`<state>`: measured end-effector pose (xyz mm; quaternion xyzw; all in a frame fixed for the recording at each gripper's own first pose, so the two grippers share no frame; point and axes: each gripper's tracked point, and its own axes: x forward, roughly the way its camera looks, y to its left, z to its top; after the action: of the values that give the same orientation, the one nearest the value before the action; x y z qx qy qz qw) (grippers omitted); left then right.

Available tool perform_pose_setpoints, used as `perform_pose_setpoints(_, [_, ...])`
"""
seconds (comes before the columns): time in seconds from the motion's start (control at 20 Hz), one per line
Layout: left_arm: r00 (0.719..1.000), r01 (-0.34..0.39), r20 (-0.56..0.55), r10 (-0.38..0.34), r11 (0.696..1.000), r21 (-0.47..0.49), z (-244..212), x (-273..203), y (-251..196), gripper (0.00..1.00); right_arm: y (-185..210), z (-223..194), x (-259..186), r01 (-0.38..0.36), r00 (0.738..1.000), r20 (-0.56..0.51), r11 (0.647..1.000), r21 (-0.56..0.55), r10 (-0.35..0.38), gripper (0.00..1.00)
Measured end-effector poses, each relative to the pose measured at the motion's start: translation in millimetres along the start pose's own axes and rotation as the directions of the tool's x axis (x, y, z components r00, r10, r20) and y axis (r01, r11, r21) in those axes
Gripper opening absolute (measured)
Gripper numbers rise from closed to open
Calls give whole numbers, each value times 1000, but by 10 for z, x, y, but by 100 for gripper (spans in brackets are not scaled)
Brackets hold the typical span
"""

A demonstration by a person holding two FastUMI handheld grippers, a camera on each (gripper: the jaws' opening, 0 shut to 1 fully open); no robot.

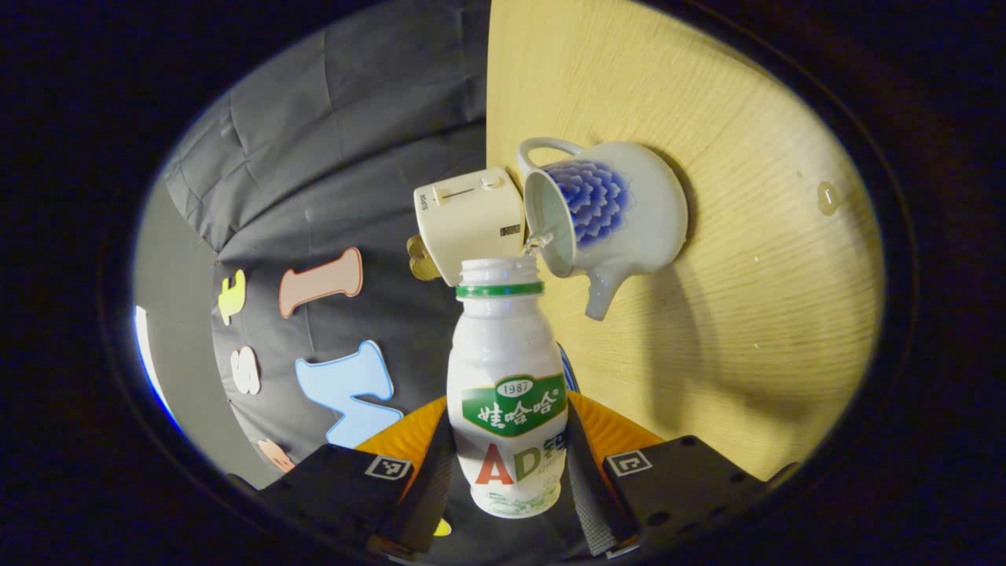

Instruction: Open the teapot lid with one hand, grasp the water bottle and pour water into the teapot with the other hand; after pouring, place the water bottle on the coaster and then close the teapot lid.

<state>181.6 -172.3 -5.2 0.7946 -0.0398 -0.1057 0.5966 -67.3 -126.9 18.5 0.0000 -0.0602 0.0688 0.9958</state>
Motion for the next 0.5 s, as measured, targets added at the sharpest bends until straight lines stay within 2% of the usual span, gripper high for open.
perform_pose_setpoints(0.45, [1000,-29,10,29,999,45,18,-2,30,80,10,23,-17,0,1000,5,1000,-3,0,4])
perform_pose_setpoints(0.5, [1000,-31,4,31,998,56,1,10,54,75,13,29,-21,0,1000,7,1000,-4,0,4])
